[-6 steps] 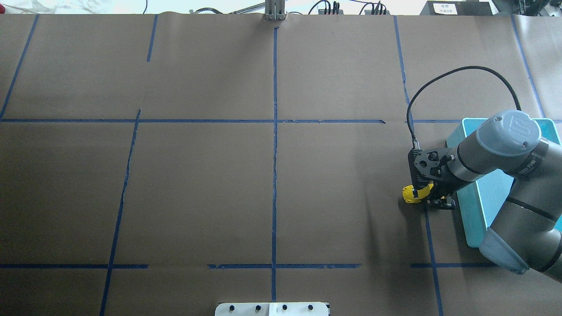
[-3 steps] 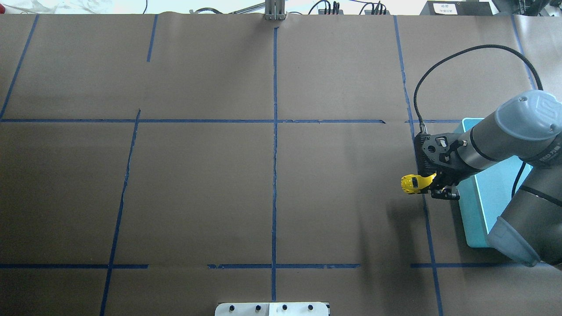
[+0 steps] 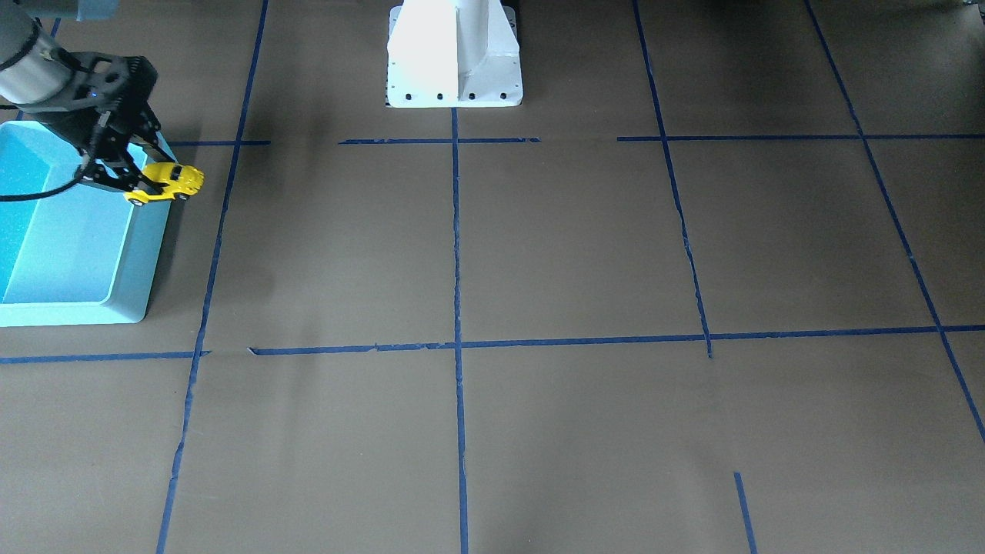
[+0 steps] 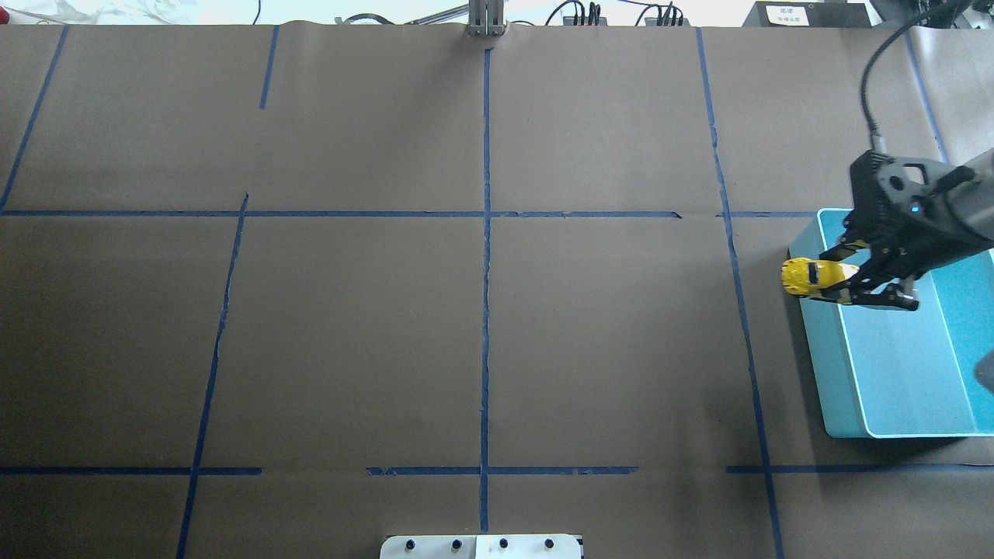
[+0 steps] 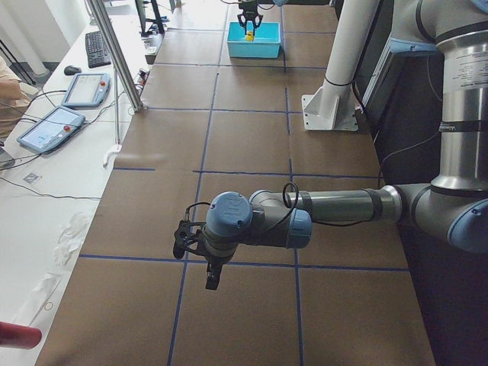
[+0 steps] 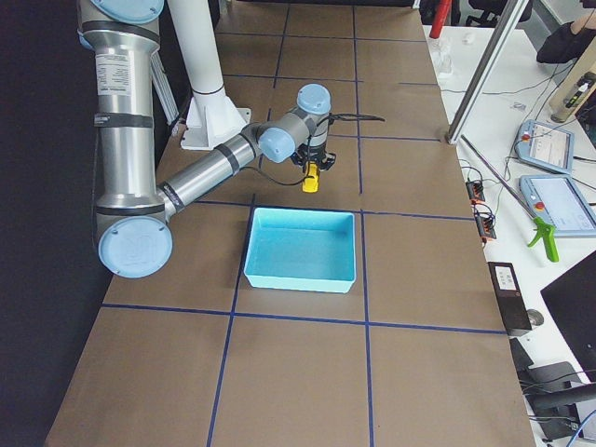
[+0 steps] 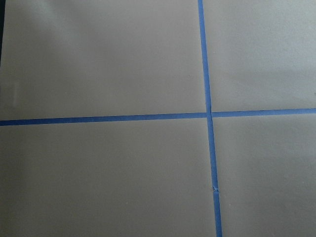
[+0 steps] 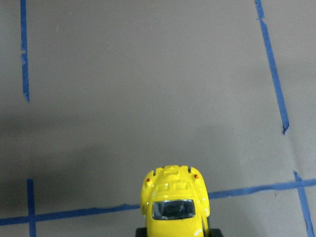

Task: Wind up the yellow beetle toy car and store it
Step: 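Lift the car with the right gripper and carry it over the bin, then lower the car into the light-blue bin and open the right gripper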

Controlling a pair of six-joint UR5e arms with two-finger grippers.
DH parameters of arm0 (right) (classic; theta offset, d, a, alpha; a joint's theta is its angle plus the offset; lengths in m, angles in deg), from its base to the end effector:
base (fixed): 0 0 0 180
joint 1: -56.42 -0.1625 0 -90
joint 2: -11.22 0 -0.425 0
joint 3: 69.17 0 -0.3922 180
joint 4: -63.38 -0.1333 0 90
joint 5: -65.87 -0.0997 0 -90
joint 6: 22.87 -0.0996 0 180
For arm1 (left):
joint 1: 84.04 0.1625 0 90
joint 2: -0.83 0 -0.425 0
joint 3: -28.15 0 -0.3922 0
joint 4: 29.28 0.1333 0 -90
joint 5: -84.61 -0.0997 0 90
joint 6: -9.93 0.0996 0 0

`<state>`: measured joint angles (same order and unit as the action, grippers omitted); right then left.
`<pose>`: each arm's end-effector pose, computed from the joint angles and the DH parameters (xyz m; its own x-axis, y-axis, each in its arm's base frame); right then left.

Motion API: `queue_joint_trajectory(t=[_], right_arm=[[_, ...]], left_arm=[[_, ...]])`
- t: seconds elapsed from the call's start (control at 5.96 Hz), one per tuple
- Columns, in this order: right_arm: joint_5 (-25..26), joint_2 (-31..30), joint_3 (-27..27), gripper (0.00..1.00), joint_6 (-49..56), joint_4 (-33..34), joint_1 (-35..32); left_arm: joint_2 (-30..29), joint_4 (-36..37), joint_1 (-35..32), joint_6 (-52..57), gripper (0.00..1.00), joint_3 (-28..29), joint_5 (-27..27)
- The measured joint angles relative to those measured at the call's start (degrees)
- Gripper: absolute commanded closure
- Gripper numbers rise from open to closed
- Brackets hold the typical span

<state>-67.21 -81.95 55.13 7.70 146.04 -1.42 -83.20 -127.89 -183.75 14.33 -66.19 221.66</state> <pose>-0.1766 -0.4035 0.3790 0.1257 -0.9816 0.1440 0.5583 0.1900 0.8076 -0.1363 -0.4383 0.6516 0.6974 0.0479 -0.7151 0.1142 0.9776 0.1769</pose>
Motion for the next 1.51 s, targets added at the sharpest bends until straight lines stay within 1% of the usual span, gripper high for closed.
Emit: queue_joint_trajectory(t=[0.17,0.34,0.5,0.67,0.84,1.01,1.17,1.34,1.51], right_arm=[[-1.4,-5.7,1.5,1.00,5.4,0.0,-4.0],[-1.7,-10.4,0.8,1.00,12.7,-0.6,-6.6],[-1.0,-13.3,-1.9,1.00,17.4,-2.6,-7.7],[0.9,-14.3,-6.9,1.00,18.3,-8.1,-7.5],[2.8,-14.6,-11.5,1.00,15.4,-14.8,-5.5],[4.4,-14.5,-14.5,1.00,10.2,-19.9,-2.0],[6.6,-14.2,-16.3,1.00,4.6,-23.9,2.5],[8.4,-13.8,-17.3,1.00,1.1,-26.2,6.1],[9.4,-13.1,-18.1,0.99,-0.2,-27.2,8.2]], left_arm=[[-0.2,0.0,0.6,0.0,0.00,0.0,0.0],[-0.4,0.0,1.0,0.0,0.00,0.0,0.0],[-0.6,0.0,1.3,0.0,0.00,0.0,0.0],[-0.8,0.0,1.4,0.0,0.00,0.1,0.0],[-0.9,-0.1,1.4,0.0,0.00,0.1,0.0],[-0.9,0.0,1.6,0.0,0.00,0.1,0.0],[-1.0,-0.1,1.8,-0.1,0.00,0.1,0.0],[-1.0,0.0,1.9,-0.1,0.00,0.1,0.0],[-1.0,0.0,1.9,-0.1,0.00,0.1,0.0]])
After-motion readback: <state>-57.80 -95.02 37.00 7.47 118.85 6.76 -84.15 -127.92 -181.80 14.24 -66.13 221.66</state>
